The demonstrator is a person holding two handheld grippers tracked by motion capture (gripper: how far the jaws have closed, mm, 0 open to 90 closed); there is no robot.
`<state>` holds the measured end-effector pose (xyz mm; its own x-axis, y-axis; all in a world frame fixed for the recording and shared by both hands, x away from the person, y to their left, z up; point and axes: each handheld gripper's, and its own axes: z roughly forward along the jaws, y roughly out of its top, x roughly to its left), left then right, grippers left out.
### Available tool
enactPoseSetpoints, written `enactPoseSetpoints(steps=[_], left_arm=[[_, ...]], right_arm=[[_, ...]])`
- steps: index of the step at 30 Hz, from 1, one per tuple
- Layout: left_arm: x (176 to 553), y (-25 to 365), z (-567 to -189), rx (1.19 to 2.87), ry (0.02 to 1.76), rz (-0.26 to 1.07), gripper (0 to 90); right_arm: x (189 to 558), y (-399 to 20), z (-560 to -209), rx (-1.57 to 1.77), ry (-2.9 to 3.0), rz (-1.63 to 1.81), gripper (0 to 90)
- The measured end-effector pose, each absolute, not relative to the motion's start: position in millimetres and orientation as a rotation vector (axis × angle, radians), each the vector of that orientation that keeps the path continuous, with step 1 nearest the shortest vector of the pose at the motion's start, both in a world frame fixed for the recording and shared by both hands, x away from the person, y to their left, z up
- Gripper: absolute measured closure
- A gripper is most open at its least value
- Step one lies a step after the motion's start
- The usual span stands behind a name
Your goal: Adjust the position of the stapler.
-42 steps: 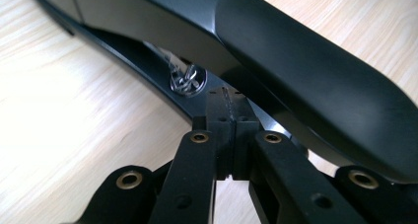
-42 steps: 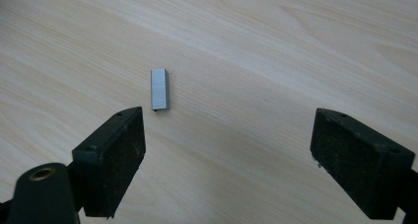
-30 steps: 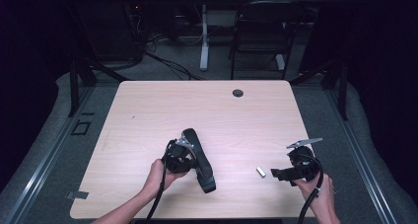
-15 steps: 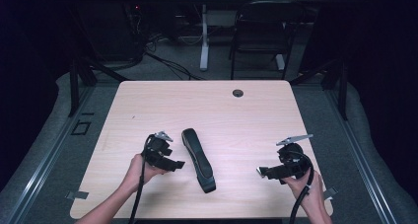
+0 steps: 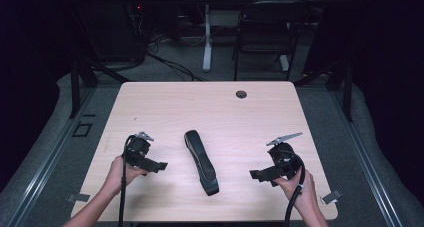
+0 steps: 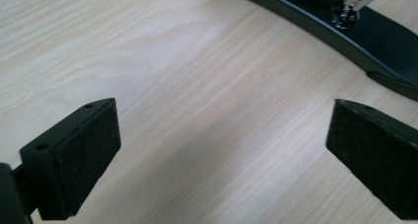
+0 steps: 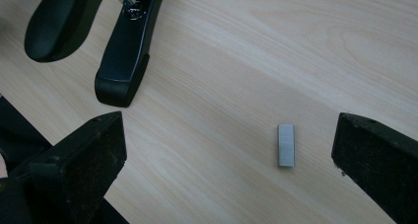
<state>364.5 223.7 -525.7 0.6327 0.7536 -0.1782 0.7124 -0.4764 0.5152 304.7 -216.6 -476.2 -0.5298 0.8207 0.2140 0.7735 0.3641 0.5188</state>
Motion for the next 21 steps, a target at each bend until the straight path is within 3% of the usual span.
enactPoseSetpoints(steps=[17, 21], left_arm=[[371.1, 234.9, -526.3, 2.278, 1.179, 0.125, 0.0], [371.6, 235.5, -526.9, 2.274, 1.187, 0.122, 0.0]], right_arm=[[324.8, -157.0, -467.5, 1.402, 2.619, 0.935, 0.0], [331.3, -136.5, -465.3, 1.359, 2.661, 0.948, 4.7]])
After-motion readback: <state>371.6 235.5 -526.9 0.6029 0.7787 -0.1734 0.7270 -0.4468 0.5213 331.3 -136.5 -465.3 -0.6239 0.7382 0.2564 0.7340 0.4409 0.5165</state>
